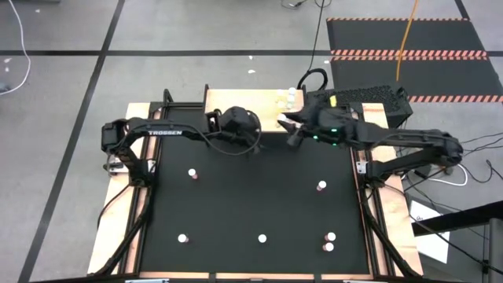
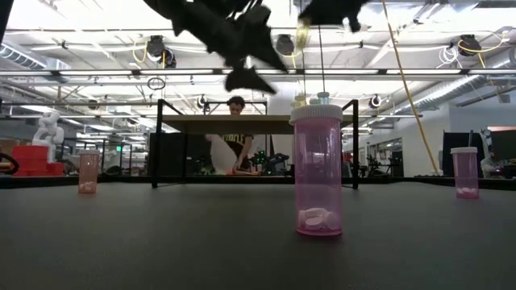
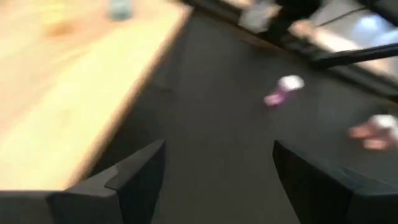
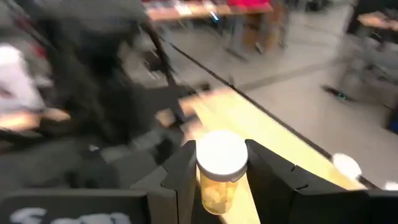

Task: Pick and place medicine bottles onto shelf by color
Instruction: Put the yellow pill bottle on the shelf aligned with the other yellow pill bottles

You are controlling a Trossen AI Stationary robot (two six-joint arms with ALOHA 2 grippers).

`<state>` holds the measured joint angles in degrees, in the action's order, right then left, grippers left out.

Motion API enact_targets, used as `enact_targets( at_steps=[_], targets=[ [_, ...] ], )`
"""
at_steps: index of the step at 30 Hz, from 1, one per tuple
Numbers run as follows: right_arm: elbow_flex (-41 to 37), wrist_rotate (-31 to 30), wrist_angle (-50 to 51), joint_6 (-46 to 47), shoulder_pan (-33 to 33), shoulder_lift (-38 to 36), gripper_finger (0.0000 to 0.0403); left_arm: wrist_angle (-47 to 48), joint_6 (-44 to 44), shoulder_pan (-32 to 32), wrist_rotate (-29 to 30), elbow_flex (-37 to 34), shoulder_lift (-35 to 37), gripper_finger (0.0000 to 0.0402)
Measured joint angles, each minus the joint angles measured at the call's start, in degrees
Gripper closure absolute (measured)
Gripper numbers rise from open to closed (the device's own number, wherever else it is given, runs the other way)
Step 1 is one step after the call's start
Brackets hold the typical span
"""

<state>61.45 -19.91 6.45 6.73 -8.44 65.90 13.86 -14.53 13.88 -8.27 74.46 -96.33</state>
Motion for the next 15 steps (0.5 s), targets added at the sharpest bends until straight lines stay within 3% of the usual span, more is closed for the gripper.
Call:
enact_targets(
  at_steps=[4, 15],
  targets=[
    [0.00, -2.85, 1.51, -0.46, -2.16, 4.81, 0.0284, 8.21, 1.53, 0.86, 5.67, -0.02, 2.08, 0.0110],
    [-1.32, -2.60, 0.92, -2.97, -6.56, 11.29, 0.0284, 10.29, 5.21, 1.33, 14.98, 0.07, 8.54, 0.0163]
  ],
)
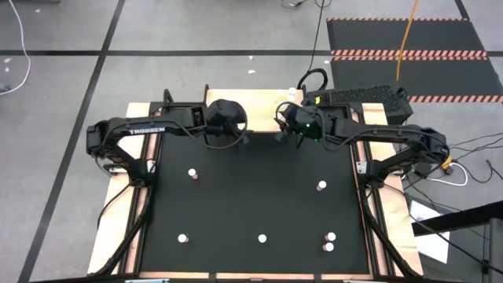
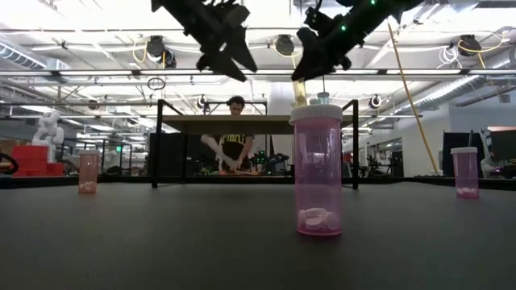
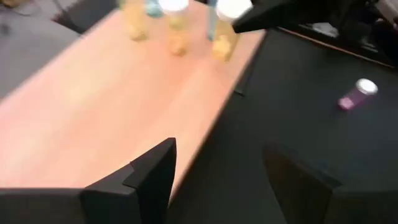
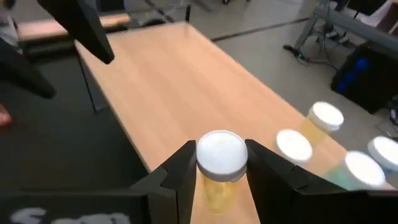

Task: Pick and place medicine bottles onto shelf by color
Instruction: Put the yellow pill bottle on the shelf aligned with the other yellow pill bottles

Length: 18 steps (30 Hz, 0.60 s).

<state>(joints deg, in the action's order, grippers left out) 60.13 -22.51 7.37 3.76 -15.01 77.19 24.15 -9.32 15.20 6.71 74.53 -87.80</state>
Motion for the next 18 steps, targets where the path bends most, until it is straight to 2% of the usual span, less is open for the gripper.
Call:
enact_targets(
  at_steps=[4, 9, 18],
  targets=[
    [-4.29, 0.16, -4.04, 0.39, -1.01, -1.32, 0.0284, 0.18, 0.09, 0.02, 3.06, 0.00, 1.34, 0.0171],
    [-7.97, 4.65, -11.17, -0.70, -1.82, -3.38, 0.0284, -0.62, 0.20, 0.00, 3.94, 0.02, 1.96, 0.0172],
    [-8.57, 4.79, -10.38, -1.48, -4.48, -2.93, 0.0284, -1.72, 1.37, 0.23, 4.02, 0.02, 1.96, 0.0172]
  ],
)
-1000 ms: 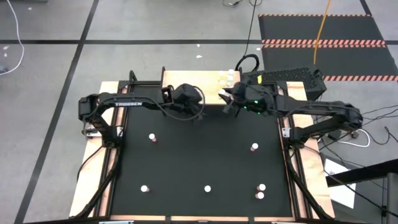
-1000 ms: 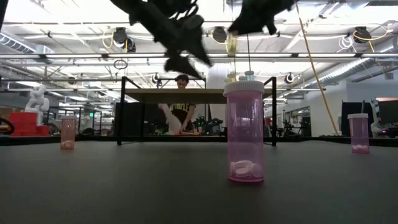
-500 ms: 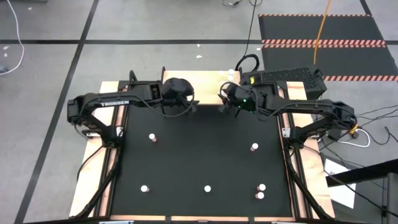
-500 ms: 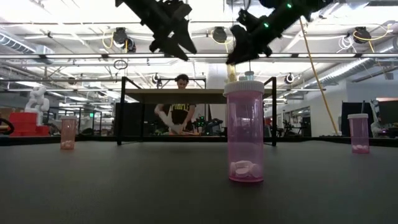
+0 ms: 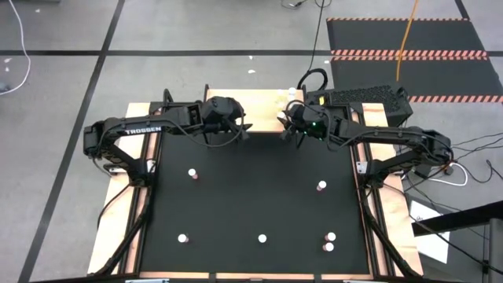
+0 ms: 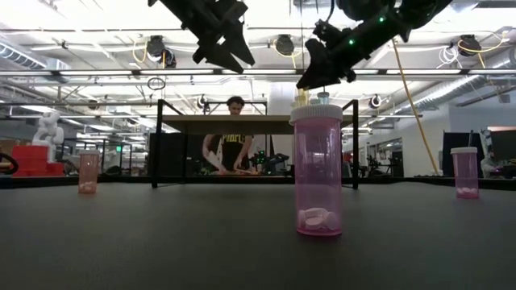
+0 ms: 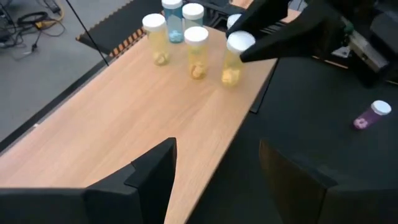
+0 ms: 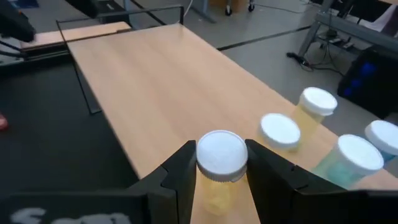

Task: Pick and place medicine bottles onto shelf by color
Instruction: Put the yellow pill bottle on the shelf aligned with the other yellow pill bottles

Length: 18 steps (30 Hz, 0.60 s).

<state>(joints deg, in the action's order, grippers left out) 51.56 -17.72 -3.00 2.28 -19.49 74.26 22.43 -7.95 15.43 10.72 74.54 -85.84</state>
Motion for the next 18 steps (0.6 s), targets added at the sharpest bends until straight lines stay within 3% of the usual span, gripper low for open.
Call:
enact_targets(
  at_steps=[18],
  targets=[
    [0.01, 4.54, 0.86, 1.34, -2.26, 1.09, 0.0284, -2.84, 1.26, 0.34, 2.13, 0.00, -0.02, 0.0172]
  ],
)
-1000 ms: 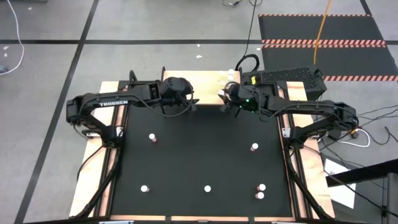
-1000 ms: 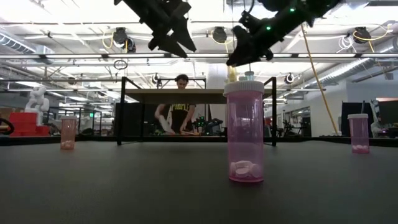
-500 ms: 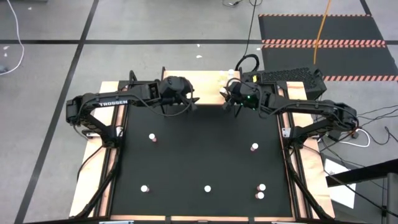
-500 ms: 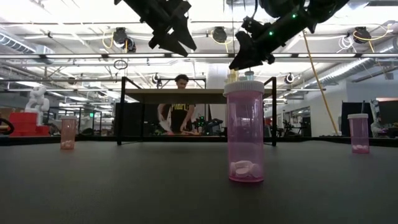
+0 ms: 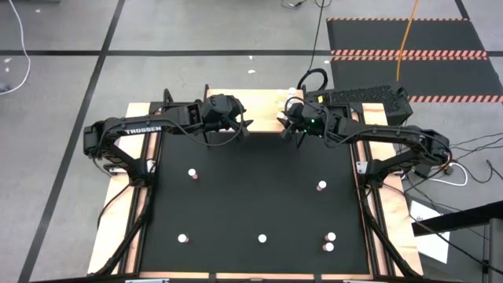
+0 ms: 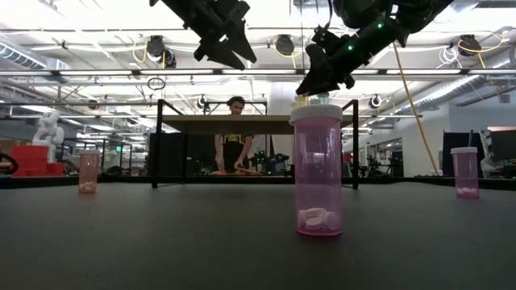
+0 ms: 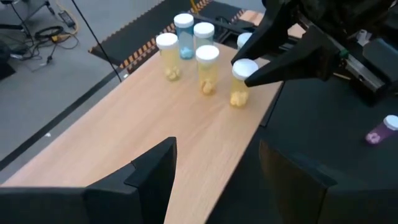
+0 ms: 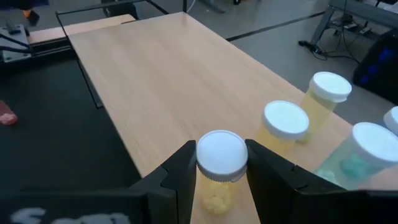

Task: Pick and place medicine bottles onto shelf by color
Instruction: Put the yellow pill bottle on the shelf aligned with the other yellow pill bottles, then put the top right pink pill bottle on the shelf

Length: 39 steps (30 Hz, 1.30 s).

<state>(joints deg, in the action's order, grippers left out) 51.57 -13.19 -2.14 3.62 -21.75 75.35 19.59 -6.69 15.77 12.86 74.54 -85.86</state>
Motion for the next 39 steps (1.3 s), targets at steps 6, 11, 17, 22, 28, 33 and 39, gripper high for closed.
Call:
enact_targets(
  at_steps=[6, 11, 17, 22, 28, 33, 39],
  targets=[
    [-0.59, 1.21, -0.46, 0.46, -0.75, -0.10, 0.0284, -0.17, -0.97, 0.00, 0.67, 0.00, -0.02, 0.0172],
    [-0.66, 2.82, -0.57, 1.69, -0.99, -0.11, 0.0284, -0.17, -1.53, -0.02, 0.68, 0.00, -0.02, 0.0172],
    [-0.78, 3.01, -1.67, 1.69, -1.06, -0.04, 0.0284, -0.15, -4.59, 0.00, 0.68, 0.00, -0.04, 0.0172],
    [-0.81, 4.20, -1.93, 1.70, -1.06, -0.02, 0.0270, -0.06, -5.58, -0.11, 0.68, 0.00, -0.04, 0.0172],
    [-0.85, 4.24, -2.00, 1.70, -1.06, 0.02, 0.0222, 0.39, -6.66, -0.13, 0.66, 0.00, -0.04, 0.0172],
    [-0.85, 3.37, -2.33, 1.26, -1.05, -0.77, 0.0200, 0.39, -7.13, -0.56, 0.65, 0.00, -0.04, 0.0172],
    [-0.85, 2.75, -3.12, 0.27, -1.06, -5.28, 0.0198, 0.53, -7.13, -0.94, 0.60, 0.00, -0.04, 0.0172]
  ],
)
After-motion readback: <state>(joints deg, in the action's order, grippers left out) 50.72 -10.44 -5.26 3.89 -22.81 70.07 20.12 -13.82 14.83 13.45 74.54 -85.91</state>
